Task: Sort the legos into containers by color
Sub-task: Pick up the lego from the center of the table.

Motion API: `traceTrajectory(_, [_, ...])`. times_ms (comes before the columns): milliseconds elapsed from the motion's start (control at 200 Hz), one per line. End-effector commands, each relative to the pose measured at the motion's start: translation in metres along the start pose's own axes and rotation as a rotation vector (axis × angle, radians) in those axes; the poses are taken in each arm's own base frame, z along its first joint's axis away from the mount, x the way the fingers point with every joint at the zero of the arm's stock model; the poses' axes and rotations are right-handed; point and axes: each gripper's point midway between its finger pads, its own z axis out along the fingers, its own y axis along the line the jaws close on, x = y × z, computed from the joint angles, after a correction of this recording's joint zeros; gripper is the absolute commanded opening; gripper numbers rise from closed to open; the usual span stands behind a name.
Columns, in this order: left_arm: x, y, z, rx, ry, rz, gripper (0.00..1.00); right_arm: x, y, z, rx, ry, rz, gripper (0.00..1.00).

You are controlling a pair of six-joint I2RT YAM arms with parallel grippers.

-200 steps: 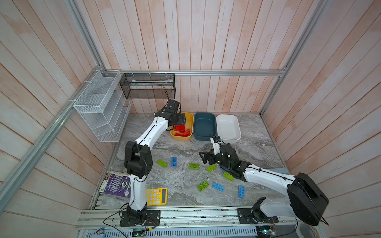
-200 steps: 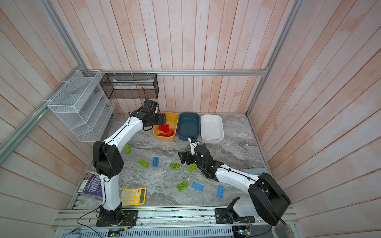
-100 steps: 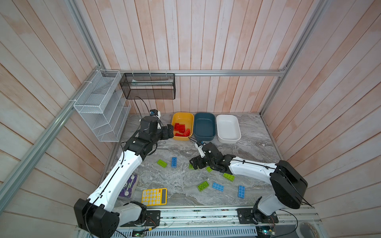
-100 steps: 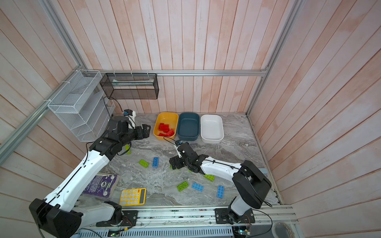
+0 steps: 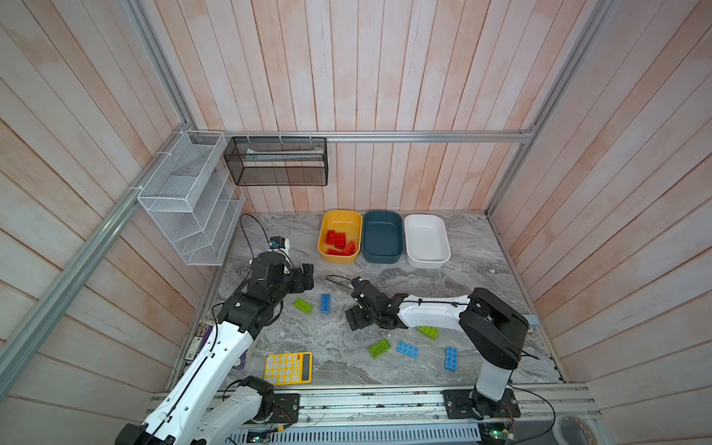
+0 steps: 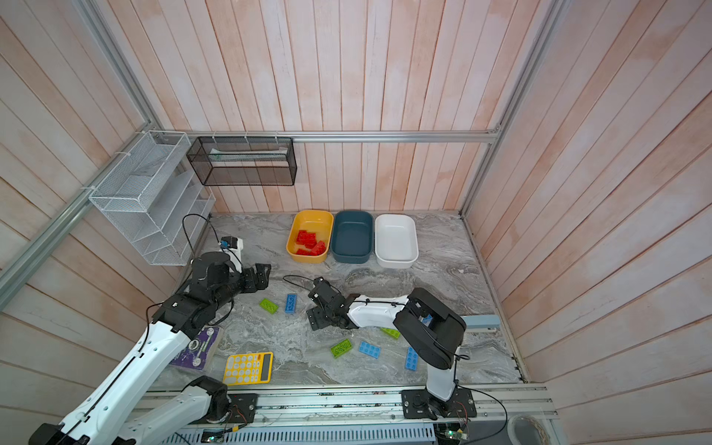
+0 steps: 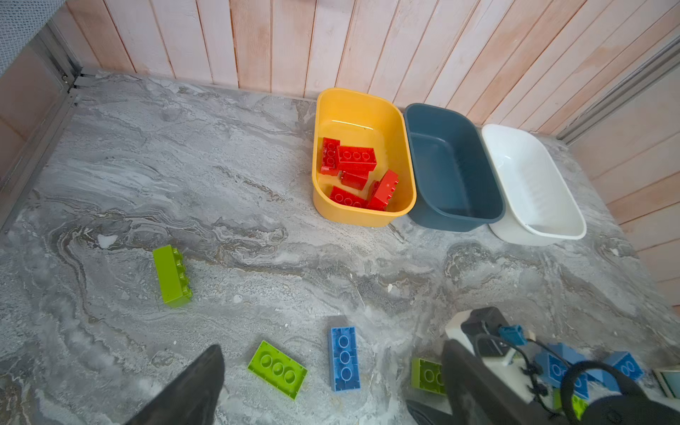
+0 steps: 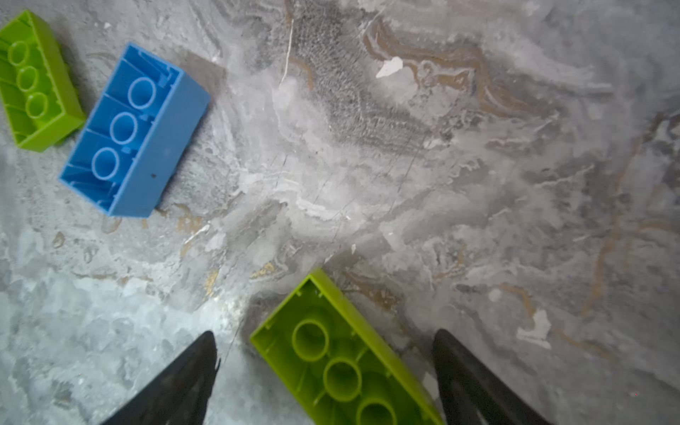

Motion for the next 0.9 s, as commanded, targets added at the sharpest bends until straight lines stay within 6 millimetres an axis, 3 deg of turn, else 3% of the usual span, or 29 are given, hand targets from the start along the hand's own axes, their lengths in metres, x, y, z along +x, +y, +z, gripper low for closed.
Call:
traceTrajectory(0, [0.003, 0.003, 0.001, -0.008, -0.009, 0.019, 0.93, 0.012, -0.009, 0.007, 0.060, 0.049, 0.003, 0.88])
traceTrajectory(205, [0.006, 0.004, 0.004, -0.005, -0.007, 0.019, 0.94, 0.013, -0.007, 0.002, 0.098, 0.040, -0.028, 0.74])
traceTrajectory(480, [0.007, 0.005, 0.003, -0.001, -0.009, 0.013, 0.93, 0.017, -0.006, 0.000, 0.118, 0.040, -0.034, 0.44])
traceTrajectory(585, [0.008, 0.005, 0.002, -0.002, -0.010, 0.014, 0.94, 0.012, -0.004, -0.003, 0.113, 0.027, -0.032, 0.37])
traceTrajectory(600, [0.007, 0.005, 0.002, -0.002, -0.010, 0.013, 0.94, 0.011, -0.004, -0.004, 0.112, 0.025, -0.032, 0.31])
traceTrajectory(655, [0.008, 0.006, 0.002, -0.003, -0.009, 0.013, 0.94, 0.008, -0.002, -0.006, 0.107, 0.017, -0.031, 0.26])
traceTrajectory(895, [0.008, 0.006, 0.001, -0.003, -0.012, 0.014, 0.94, -0.017, 0.005, -0.022, 0.099, -0.032, -0.044, 0.20])
